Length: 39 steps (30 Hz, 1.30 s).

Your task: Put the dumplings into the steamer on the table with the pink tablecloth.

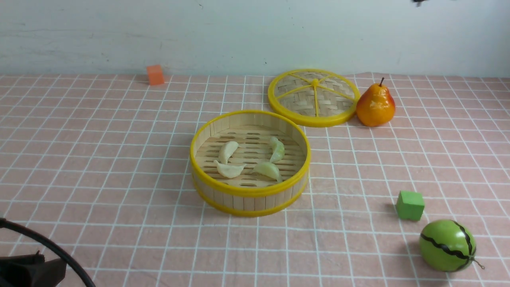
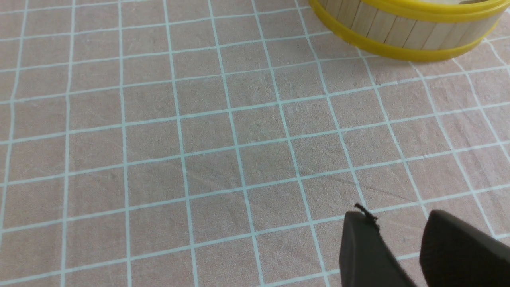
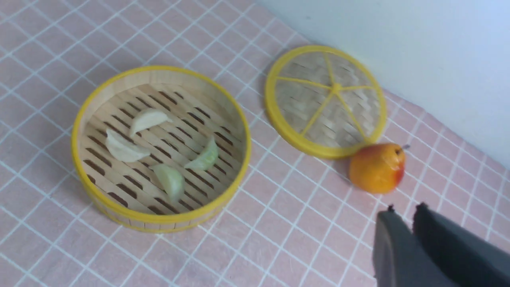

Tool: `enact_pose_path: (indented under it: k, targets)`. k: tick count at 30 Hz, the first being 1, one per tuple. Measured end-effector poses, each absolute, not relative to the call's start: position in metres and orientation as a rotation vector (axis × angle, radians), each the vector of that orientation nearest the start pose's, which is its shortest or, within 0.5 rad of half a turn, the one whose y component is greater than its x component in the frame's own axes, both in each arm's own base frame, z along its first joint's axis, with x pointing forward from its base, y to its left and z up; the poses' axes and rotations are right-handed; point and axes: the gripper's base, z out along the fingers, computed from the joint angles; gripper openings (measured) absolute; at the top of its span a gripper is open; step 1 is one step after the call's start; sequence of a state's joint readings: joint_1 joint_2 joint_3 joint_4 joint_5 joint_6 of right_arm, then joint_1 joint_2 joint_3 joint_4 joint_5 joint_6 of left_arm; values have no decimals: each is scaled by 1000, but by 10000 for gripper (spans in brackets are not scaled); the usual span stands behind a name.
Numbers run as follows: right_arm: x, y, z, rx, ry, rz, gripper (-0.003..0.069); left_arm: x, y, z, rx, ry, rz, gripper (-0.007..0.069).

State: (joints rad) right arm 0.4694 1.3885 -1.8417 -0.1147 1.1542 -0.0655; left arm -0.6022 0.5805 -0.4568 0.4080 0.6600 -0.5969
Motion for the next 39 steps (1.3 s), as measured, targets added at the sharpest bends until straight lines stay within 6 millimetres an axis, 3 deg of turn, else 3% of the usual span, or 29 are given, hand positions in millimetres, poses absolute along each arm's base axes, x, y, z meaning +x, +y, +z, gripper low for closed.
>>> enact_pose_path:
  k: [1,3,5,6,10,14,15,16,17,20,23,28,38,39]
  targets:
    - [237,110,503,-561,2106,93,3,100,-42,269,235,2199,-211,217]
    - [206,95,493,-501,2104,143,-20,100,-42,269,235,2199,-211,217]
    - [191,89,469,-477,2108,185,-20,100,-42,269,235,2200,-210,221]
    - [189,89,466,-472,2108,192,-20,100,-42,269,235,2200,-210,221]
    - [155,75,392,-448,2093,260,-20,100,-41,269,233,2207,-204,228]
    - [133,67,320,-413,2029,327,-20,100,-41,268,232,2210,-202,232]
    - [131,67,311,-400,2005,343,-20,100,-41,268,232,2210,-202,233]
    - [125,64,286,-393,2001,351,-20,100,-41,268,232,2210,-202,235]
    - [124,63,287,-392,1997,352,-20,100,-41,268,232,2210,-202,235]
    - [111,56,233,-435,1972,318,-18,100,-41,268,232,2210,-202,237]
    - [99,50,196,-469,1996,295,-18,100,-41,268,232,2210,-202,237]
    - [87,44,169,-466,1963,306,-17,100,-41,268,232,2211,-202,237]
    - [67,15,188,-194,1742,171,-10,100,-41,268,232,2213,-200,237]
    - [62,10,186,-105,1742,155,-10,100,-41,268,232,2213,-200,237]
